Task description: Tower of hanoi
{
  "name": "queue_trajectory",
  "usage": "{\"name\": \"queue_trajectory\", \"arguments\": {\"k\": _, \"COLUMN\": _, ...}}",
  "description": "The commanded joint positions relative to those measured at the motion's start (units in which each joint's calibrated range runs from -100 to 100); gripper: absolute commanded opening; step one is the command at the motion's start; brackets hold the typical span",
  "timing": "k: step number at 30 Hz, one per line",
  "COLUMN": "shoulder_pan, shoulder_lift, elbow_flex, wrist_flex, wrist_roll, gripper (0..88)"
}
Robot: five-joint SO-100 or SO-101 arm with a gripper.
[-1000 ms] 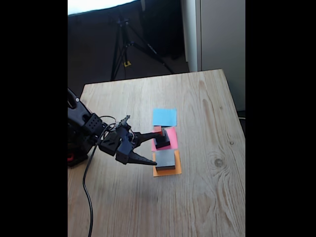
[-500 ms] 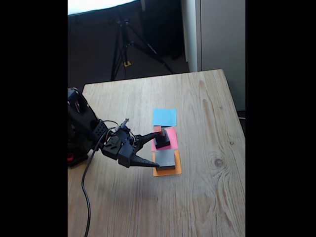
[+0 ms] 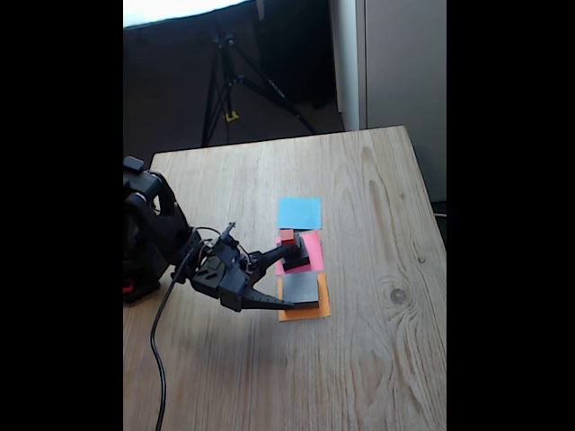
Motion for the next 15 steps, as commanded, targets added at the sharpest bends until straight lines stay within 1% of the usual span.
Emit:
{"name": "queue_trajectory", "arguments": {"k": 1, "shoulder_pan": 1.0, "shoulder_lift": 1.7, "elbow_flex": -2.2, "wrist_flex": -4.1, "wrist_roll": 0.5, "gripper": 59.4}}
{"name": "queue_trajectory", "arguments": {"k": 8, "shoulder_pan": 1.8, "shoulder_lift": 6.7, "elbow_flex": -4.3, "wrist_flex": -8.2, "wrist_roll": 0.5, "gripper": 59.4}}
{"name": "queue_trajectory", "arguments": {"k": 15, "shoulder_pan": 2.0, "shoulder_lift": 9.8, "elbow_flex": -5.6, "wrist_flex": -9.8, "wrist_roll": 0.5, "gripper": 59.2}}
